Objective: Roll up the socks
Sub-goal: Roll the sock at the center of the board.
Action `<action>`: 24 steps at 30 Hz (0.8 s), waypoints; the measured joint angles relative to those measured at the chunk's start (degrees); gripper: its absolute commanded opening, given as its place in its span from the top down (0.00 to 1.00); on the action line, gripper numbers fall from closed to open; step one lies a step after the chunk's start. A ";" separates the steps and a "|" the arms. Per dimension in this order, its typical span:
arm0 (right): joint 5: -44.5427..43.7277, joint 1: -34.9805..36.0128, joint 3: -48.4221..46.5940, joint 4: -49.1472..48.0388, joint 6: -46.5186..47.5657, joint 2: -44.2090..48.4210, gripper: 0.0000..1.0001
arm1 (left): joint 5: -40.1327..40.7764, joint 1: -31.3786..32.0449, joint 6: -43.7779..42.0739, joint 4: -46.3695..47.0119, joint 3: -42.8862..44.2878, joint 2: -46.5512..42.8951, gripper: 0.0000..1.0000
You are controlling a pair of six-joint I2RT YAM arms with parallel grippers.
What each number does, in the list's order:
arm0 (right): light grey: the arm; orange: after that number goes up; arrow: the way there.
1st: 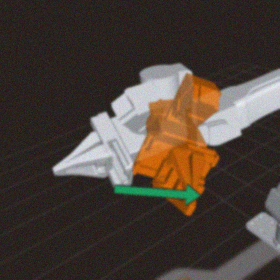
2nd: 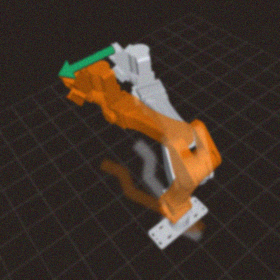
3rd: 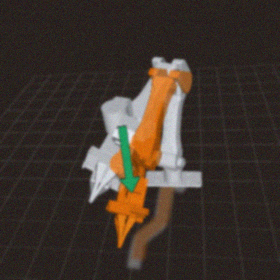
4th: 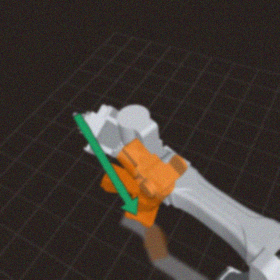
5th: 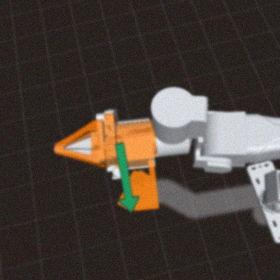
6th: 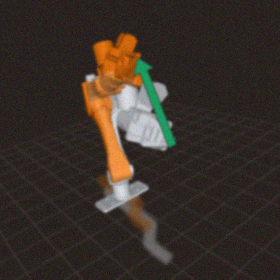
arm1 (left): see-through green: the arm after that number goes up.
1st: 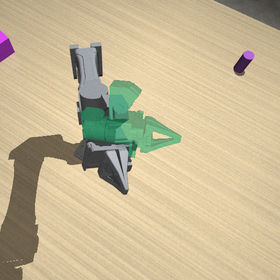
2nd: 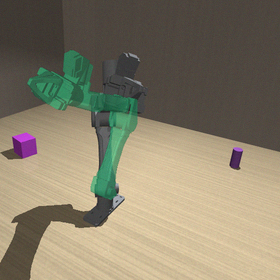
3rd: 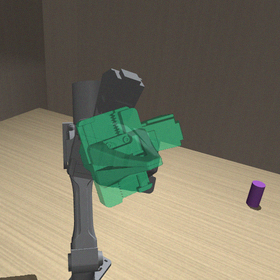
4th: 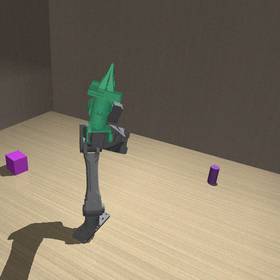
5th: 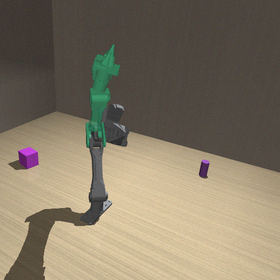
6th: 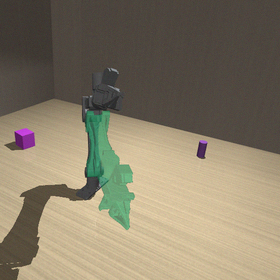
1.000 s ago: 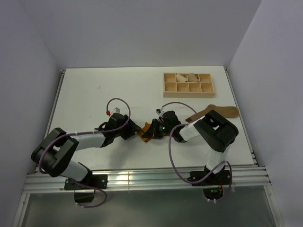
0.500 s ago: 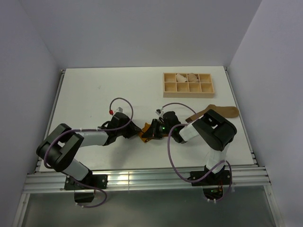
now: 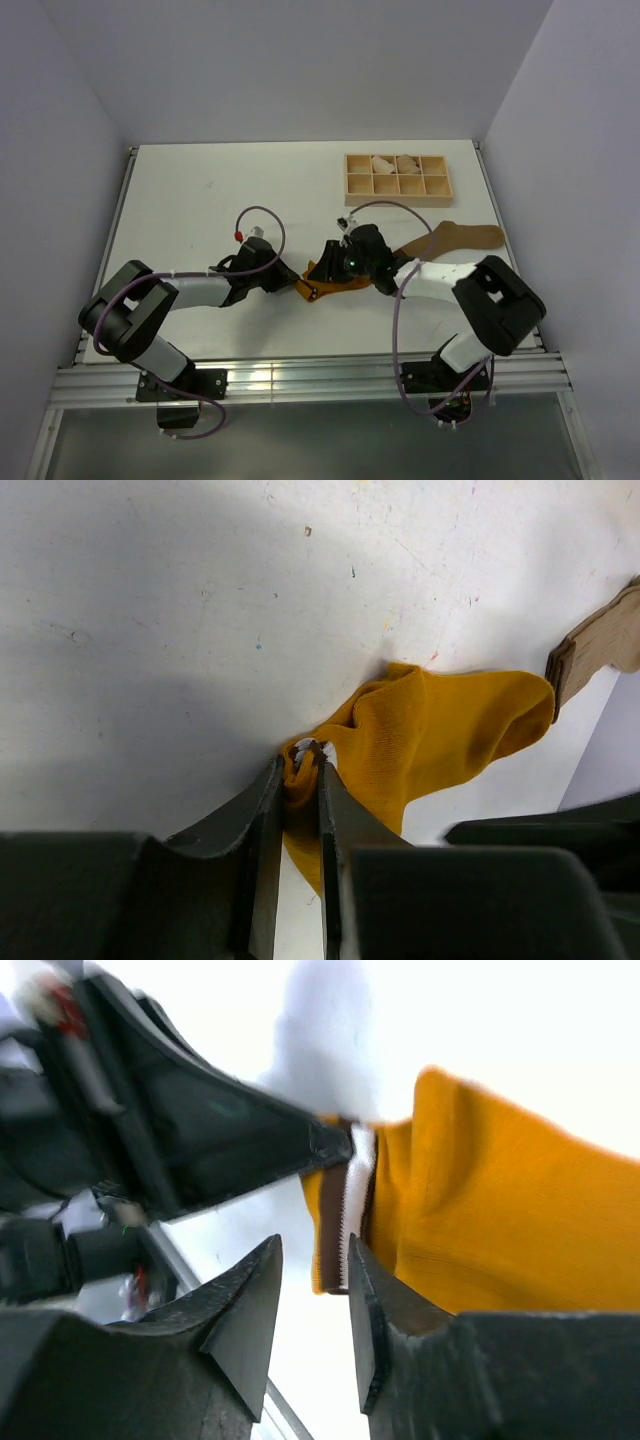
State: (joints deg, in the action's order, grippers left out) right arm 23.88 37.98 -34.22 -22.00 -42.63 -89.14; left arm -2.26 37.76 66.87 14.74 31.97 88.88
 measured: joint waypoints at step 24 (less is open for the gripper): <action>-21.18 -1.31 -21.35 23.78 13.44 -12.94 0.58 | 3.23 -1.49 0.90 -3.98 2.14 0.17 0.94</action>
State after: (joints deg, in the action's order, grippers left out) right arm 2.70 36.67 -55.57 1.78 -29.19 -102.08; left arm 0.97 36.27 67.77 10.76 34.11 89.06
